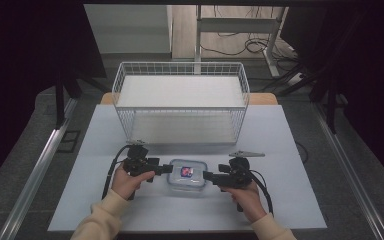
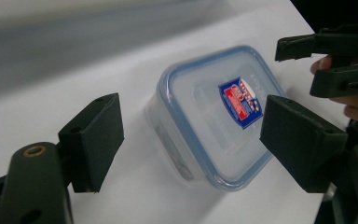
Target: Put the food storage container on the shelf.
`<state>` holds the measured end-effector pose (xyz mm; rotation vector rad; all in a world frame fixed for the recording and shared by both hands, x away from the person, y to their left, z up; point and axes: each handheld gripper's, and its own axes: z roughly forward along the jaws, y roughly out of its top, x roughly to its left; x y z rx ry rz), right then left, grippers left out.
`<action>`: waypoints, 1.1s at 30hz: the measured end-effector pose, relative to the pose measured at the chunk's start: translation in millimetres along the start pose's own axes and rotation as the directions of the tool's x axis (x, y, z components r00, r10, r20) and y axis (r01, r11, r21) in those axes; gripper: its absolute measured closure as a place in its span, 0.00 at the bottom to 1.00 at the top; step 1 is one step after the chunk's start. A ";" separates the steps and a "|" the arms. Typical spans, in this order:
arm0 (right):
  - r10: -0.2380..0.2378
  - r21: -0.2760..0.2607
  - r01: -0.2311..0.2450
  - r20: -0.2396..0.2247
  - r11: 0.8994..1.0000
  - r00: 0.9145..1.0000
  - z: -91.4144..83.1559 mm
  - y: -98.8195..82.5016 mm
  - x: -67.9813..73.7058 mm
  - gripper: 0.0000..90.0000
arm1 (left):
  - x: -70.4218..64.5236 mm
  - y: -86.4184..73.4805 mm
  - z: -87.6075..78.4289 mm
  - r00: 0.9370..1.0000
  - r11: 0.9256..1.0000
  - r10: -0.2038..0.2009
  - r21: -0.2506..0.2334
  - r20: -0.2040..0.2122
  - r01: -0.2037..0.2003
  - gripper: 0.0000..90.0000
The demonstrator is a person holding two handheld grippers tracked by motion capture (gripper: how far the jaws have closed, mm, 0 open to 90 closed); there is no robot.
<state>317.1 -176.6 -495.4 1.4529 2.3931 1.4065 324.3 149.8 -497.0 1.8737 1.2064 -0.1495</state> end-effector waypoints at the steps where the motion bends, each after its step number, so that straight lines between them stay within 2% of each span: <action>1: 0.021 0.007 -0.021 -0.008 1.000 1.000 3.2 -1.4 0.2 0.22 | 1.3 -0.8 1.9 1.000 1.000 -0.006 0.001 0.006 0.006 0.23; 3: 0.031 0.011 -0.031 -0.012 0.999 0.999 4.9 -2.0 0.2 0.22 | 3.3 -2.3 5.9 0.999 0.999 -0.035 -0.008 0.028 0.036 0.23; 7: 0.068 0.035 -0.068 -0.019 0.997 0.997 13.0 -3.8 0.3 0.22 | 10.2 -4.0 12.3 0.997 0.998 -0.057 0.011 0.045 0.057 0.23; 9: 0.084 0.046 -0.083 -0.025 0.995 0.996 16.7 -4.6 0.3 0.23 | 12.6 -5.1 15.9 0.995 0.997 -0.071 0.021 0.067 0.069 0.23; 10: 0.089 0.051 -0.088 -0.027 0.995 0.996 18.3 -4.9 0.1 0.23 | 12.5 -5.8 18.4 0.992 0.995 -0.096 0.021 0.081 0.094 0.23; 12: 0.116 0.062 -0.113 -0.045 0.992 0.992 21.3 -5.3 -0.7 0.24 | 11.7 -6.6 22.5 0.992 0.995 -0.096 0.023 0.076 0.095 0.24; 13: 0.132 0.069 -0.128 -0.050 0.989 0.990 22.4 -5.5 -1.1 0.24 | 11.5 -7.0 24.1 0.992 0.995 -0.093 0.027 0.090 0.091 0.25; 14: 0.140 0.071 -0.136 -0.052 0.988 0.989 23.7 -5.9 -1.4 0.24 | 10.9 -7.2 26.4 0.988 0.994 -0.107 0.030 0.111 0.104 0.26; 17: 0.148 0.086 -0.143 -0.058 0.986 0.987 26.0 -6.9 -0.9 0.24 | 9.8 -8.4 30.7 0.989 0.995 -0.097 0.045 0.109 0.093 0.27; 20: 0.153 0.093 -0.146 -0.068 0.985 0.986 27.2 -7.5 -0.3 0.25 | 10.0 -10.0 32.7 0.987 0.994 -0.104 0.058 0.120 0.098 0.28; 21: 0.157 0.095 -0.149 -0.072 0.984 0.985 27.5 -7.7 -0.5 0.25 | 10.0 -10.6 33.4 0.985 0.992 -0.115 0.056 0.127 0.109 0.30; 23: 0.168 0.102 -0.159 -0.082 0.982 0.982 28.1 -8.0 -0.7 0.26 | 11.8 -12.7 33.9 0.977 0.988 -0.153 0.059 0.149 0.145 0.34; 24: 0.174 0.105 -0.165 -0.087 0.981 0.981 28.3 -8.0 -0.9 0.28 | 12.9 -13.6 34.0 0.974 0.986 -0.159 0.073 0.161 0.149 0.36; 25: 0.190 0.115 -0.178 -0.110 0.977 0.975 29.1 -8.2 -2.2 0.31 | 13.5 -14.3 33.7 0.972 0.985 -0.165 0.074 0.165 0.154 0.37; 26: 0.190 0.115 -0.178 -0.110 0.977 0.975 29.1 -8.2 -2.2 0.31 | 14.2 -14.8 32.9 0.970 0.984 -0.171 0.071 0.170 0.161 0.37; 28: 0.220 0.122 -0.204 -0.133 0.971 0.967 29.9 -8.9 -4.3 0.33 | 16.3 -15.2 30.7 0.967 0.983 -0.182 0.071 0.179 0.172 0.41; 31: 0.246 0.119 -0.231 -0.130 0.966 0.961 29.4 -9.9 -6.2 0.38 | 18.7 -15.6 29.7 0.963 0.980 -0.195 0.071 0.187 0.185 0.44; 33: 0.261 0.119 -0.246 -0.130 0.962 0.957 28.1 -9.3 -7.4 0.42 | 18.6 -15.7 29.1 0.962 0.979 -0.200 0.072 0.184 0.190 0.45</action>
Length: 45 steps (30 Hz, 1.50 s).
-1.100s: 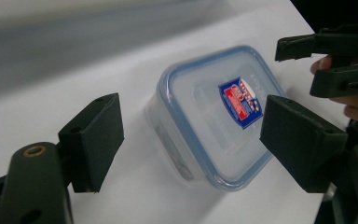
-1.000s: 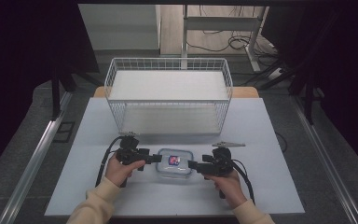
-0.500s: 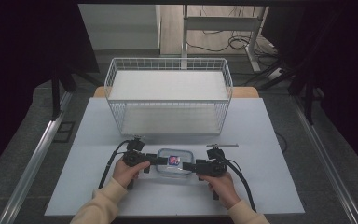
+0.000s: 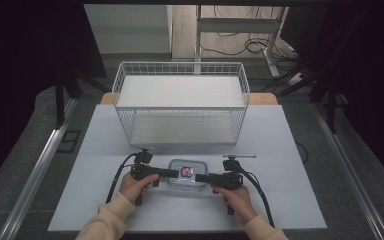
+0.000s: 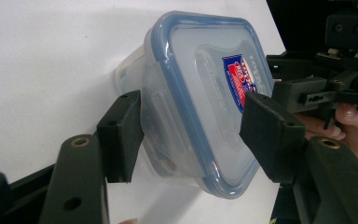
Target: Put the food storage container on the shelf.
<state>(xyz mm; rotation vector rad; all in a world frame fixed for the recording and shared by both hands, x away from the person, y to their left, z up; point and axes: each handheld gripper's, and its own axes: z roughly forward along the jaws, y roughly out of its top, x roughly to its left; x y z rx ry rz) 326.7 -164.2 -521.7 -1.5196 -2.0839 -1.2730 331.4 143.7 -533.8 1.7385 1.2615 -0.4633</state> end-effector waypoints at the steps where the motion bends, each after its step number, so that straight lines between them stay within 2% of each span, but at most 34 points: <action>1: 0.009 -0.001 -0.009 -0.002 1.000 1.000 -0.7 0.4 -0.4 0.44 | -0.5 -0.2 -0.6 1.000 1.000 -0.001 -0.001 -0.001 0.001 0.46; 5: 0.043 -0.014 -0.043 -0.030 0.999 0.999 -4.8 -0.8 -3.0 0.50 | -7.9 -3.4 -3.9 1.000 1.000 0.011 -0.009 -0.025 -0.012 0.48; 9: 0.037 -0.023 -0.037 -0.033 0.999 0.999 -8.3 -3.3 -0.2 0.53 | -13.5 -6.5 -6.1 0.999 1.000 0.016 -0.023 -0.039 -0.017 0.50; 13: 0.035 -0.032 -0.035 -0.027 0.999 0.999 -10.0 -5.2 2.1 0.54 | -10.9 -9.7 -9.0 1.000 0.999 0.009 -0.038 -0.018 -0.009 0.53; 21: 0.043 -0.039 -0.045 -0.036 0.998 0.998 -11.8 -5.1 2.4 0.56 | -13.2 -11.0 -10.7 1.000 0.999 0.010 -0.052 -0.020 -0.011 0.54; 31: 0.015 -0.046 -0.016 -0.028 0.999 0.999 -15.0 -3.3 5.6 0.57 | -16.5 -11.2 -11.2 1.000 0.998 0.008 -0.059 -0.017 -0.009 0.54; 38: -0.031 -0.065 0.029 -0.024 0.997 0.999 -21.6 1.0 11.5 0.57 | -23.4 -9.7 -15.1 0.999 0.997 0.034 -0.075 -0.018 -0.035 0.54; 45: -0.053 -0.074 0.051 -0.031 0.996 0.998 -24.9 5.2 14.6 0.57 | -27.8 -7.2 -18.9 0.999 0.994 0.048 -0.096 -0.019 -0.050 0.55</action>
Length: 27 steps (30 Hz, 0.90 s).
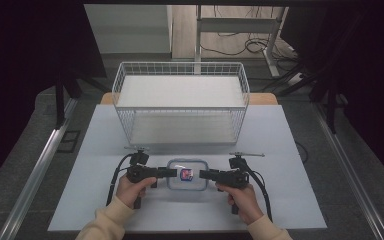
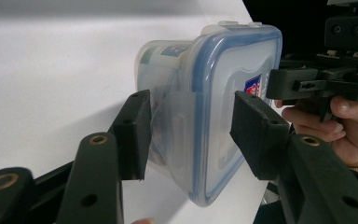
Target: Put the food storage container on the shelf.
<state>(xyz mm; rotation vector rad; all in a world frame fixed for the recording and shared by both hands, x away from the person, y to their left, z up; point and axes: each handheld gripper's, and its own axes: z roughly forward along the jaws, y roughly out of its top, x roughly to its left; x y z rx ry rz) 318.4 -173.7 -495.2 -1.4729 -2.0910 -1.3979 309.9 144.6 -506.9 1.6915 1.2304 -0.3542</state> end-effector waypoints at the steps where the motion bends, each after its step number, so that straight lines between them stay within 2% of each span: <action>1: -0.003 0.000 0.003 -0.001 1.000 1.000 -0.4 0.9 0.6 0.57 | -0.2 0.7 -0.5 1.000 1.000 0.001 0.000 0.000 -0.001 0.55; 12: -0.039 -0.018 0.039 -0.016 0.999 0.999 -6.4 13.9 6.5 0.57 | -12.0 12.2 -9.3 0.999 0.999 0.030 -0.035 -0.011 -0.030 0.55; 27: -0.134 -0.054 0.132 -0.029 0.990 0.991 -16.1 55.0 34.1 0.56 | -36.0 45.6 -37.1 0.994 0.989 0.100 -0.104 -0.043 -0.104 0.55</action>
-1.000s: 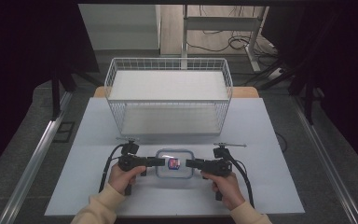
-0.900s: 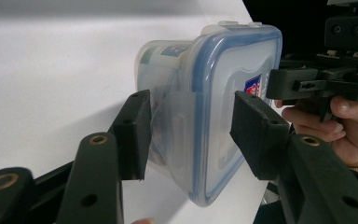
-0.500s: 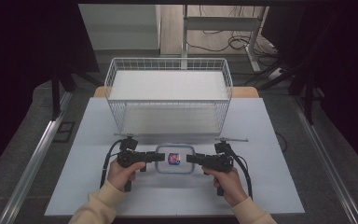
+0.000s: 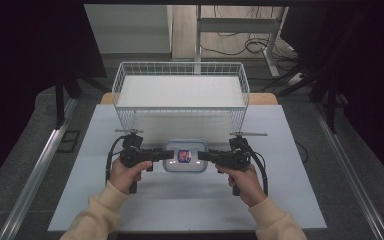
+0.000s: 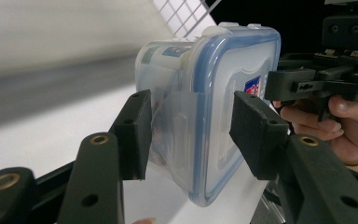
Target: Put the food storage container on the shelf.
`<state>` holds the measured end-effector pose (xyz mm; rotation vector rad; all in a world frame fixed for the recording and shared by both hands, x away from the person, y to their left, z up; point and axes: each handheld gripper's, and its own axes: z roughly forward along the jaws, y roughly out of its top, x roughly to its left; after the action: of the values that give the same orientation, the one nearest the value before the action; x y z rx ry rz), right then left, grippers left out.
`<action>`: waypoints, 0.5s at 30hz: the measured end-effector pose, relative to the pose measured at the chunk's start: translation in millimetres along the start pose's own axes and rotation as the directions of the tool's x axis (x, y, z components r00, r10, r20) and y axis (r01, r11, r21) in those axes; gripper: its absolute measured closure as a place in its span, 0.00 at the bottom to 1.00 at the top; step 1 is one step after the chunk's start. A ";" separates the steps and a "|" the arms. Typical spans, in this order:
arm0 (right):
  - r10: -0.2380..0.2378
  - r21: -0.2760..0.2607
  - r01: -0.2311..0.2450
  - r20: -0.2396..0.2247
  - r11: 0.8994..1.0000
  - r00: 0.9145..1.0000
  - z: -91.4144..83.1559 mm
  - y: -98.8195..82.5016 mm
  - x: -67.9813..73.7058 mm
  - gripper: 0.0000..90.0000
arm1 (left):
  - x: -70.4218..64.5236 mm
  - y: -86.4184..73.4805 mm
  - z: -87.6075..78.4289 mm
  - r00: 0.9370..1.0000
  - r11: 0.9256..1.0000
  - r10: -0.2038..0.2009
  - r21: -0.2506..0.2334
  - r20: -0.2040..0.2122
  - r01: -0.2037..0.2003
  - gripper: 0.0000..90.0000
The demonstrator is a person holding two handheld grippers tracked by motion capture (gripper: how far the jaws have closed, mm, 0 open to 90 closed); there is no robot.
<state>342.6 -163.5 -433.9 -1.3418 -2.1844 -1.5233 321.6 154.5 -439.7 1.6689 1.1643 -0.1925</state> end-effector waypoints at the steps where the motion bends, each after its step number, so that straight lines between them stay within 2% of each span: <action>1: -0.007 -0.003 0.007 0.000 1.000 1.000 -0.8 3.0 1.6 0.56 | -1.2 2.4 -1.4 1.000 1.000 0.004 -0.004 -0.001 -0.004 0.55; 9: -0.053 -0.016 0.053 0.009 0.998 0.999 -6.8 29.2 14.2 0.56 | -8.7 24.0 -11.5 1.000 0.999 0.025 -0.042 0.005 -0.025 0.55; 15: -0.092 -0.019 0.092 0.010 0.996 0.996 -10.8 58.0 23.8 0.56 | -15.5 49.6 -20.8 0.999 0.997 0.046 -0.069 0.002 -0.046 0.55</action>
<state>367.7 -154.0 -376.2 -1.2725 -2.2723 -1.5774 343.2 162.9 -388.8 1.6322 1.1162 -0.1250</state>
